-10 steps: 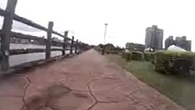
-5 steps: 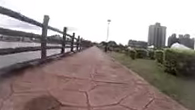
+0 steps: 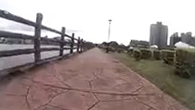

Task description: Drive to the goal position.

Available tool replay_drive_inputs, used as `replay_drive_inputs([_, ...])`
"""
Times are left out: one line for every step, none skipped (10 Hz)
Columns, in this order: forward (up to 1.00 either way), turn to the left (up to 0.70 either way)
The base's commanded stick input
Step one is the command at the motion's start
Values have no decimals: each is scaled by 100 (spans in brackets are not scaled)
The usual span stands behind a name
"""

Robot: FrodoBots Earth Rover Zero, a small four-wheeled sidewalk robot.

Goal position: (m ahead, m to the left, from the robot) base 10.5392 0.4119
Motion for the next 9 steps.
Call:
replay_drive_inputs([92, -37])
replay_drive_inputs([92, -37])
replay_drive_inputs([92, -8])
replay_drive_inputs([92, 0])
replay_drive_inputs([92, 0])
replay_drive_inputs([92, 0])
replay_drive_inputs([92, 0])
replay_drive_inputs([92, 0])
replay_drive_inputs([92, 0])
